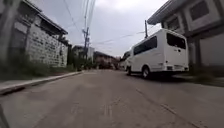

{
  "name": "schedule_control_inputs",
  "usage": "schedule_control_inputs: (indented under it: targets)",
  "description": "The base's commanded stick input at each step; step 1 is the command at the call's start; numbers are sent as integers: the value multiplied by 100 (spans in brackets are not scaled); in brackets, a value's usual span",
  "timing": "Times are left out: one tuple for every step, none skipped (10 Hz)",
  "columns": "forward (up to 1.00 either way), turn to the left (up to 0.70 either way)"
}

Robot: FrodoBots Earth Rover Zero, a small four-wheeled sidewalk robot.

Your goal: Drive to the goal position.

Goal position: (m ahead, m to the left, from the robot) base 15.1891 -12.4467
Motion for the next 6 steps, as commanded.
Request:
schedule_control_inputs:
  targets:
    - [70,0]
    - [70,0]
    - [70,0]
    - [70,0]
    - [70,0]
    - [70,0]
